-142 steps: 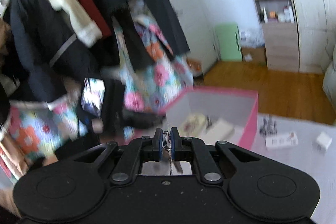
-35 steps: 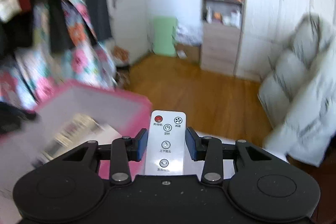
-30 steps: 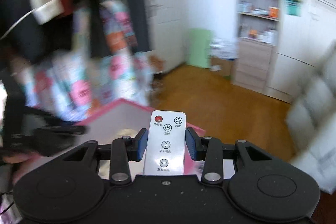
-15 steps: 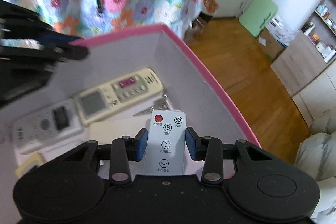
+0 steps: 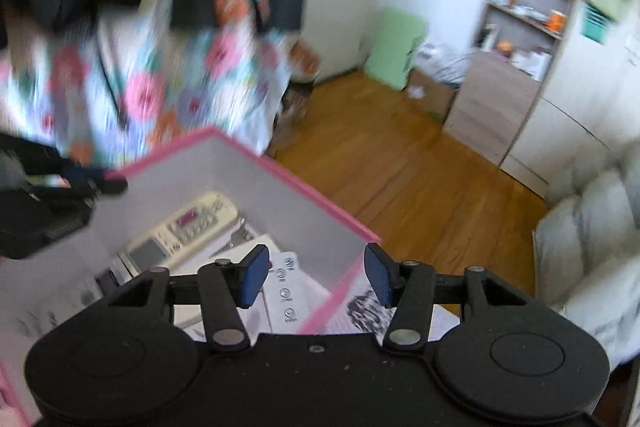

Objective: Organize rigid objects
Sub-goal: 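Lower the white remote into the pink box and open the right gripper, then move the right gripper to the white plug charger and grasp it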

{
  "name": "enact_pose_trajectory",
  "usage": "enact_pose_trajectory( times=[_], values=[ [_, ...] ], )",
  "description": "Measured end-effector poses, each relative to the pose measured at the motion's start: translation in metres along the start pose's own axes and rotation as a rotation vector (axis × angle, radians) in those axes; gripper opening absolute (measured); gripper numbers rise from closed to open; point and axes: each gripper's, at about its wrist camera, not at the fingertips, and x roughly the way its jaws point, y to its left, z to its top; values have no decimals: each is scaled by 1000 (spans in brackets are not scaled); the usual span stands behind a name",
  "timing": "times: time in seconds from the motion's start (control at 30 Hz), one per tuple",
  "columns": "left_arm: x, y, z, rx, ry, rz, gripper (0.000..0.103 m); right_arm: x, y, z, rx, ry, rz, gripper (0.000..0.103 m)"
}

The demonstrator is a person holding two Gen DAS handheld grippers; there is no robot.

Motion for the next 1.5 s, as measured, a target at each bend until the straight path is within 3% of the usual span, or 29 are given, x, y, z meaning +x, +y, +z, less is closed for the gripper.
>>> enact_pose_trajectory(
  times=[0.17, 0.27, 0.37, 0.5, 0.7, 0.83, 1.0, 1.23, 1.33, 1.37, 1.4, 1.43, 1.5],
  values=[
    [2, 0, 1, 6, 13, 5, 8, -48, -44, -39, 177, -69, -20, 59],
    [4, 0, 1, 8, 27, 11, 8, -53, -69, -72, 278, -71, -42, 59],
    [4, -2, 2, 20, 29, 18, 8, -39, -95, -111, 425, -56, -52, 59],
    [6, -4, 3, 33, 33, 29, 8, -14, -114, -146, 522, 5, -96, 59],
    [6, -6, 4, 37, 33, 30, 8, 19, -126, -162, 569, 75, -151, 64],
    [6, -6, 4, 31, 34, 28, 8, 35, -142, -165, 681, 144, -134, 63],
    [5, -6, 4, 43, 33, 34, 8, 48, -144, -159, 689, 120, -142, 65],
    [5, -9, 4, 50, 33, 40, 8, 72, -144, -146, 651, 74, -242, 69],
    [5, -10, 4, 49, 33, 39, 8, 84, -141, -141, 574, 72, -309, 69],
    [5, -10, 4, 48, 32, 39, 8, 86, -138, -141, 541, 73, -330, 67],
    [5, -10, 4, 48, 32, 39, 8, 87, -135, -141, 514, 66, -346, 54],
    [5, -10, 4, 49, 33, 40, 8, 85, -135, -142, 515, 48, -341, 48],
    [5, -10, 4, 48, 32, 39, 8, 80, -136, -144, 531, 43, -330, 48]
  ],
)
